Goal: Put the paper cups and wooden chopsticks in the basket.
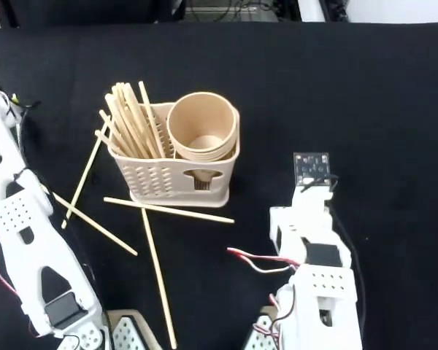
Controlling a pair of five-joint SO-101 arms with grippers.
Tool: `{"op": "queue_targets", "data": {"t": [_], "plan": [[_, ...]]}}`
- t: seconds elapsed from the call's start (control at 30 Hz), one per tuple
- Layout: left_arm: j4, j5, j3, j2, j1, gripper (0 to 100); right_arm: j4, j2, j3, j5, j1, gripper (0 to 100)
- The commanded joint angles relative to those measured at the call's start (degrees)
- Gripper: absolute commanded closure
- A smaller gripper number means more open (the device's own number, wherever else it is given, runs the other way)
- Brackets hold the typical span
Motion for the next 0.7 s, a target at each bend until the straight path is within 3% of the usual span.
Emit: {"op": "queue_targets", "data": {"t": [0.0,0.13,0.3,0.5,0.67], "plan": [[-3.16,1.14,-4.62,1.49,1.63,78,-0.62,-0.22,-0.92,-0.09,-0.88,98.3],[-3.16,1.23,-3.12,3.87,1.89,80,-0.62,-0.22,-0.92,-0.09,-0.88,98.3],[1.85,1.14,-3.82,4.13,1.89,97,-0.62,-0.22,-0.92,-0.09,-0.79,98.3],[16.62,5.27,-15.52,4.13,1.45,97,-0.62,-0.22,-0.92,-0.09,-0.53,98.3],[28.84,6.42,-15.08,-2.55,1.54,97,-0.62,-0.22,-0.92,-0.09,-0.44,98.3]]}}
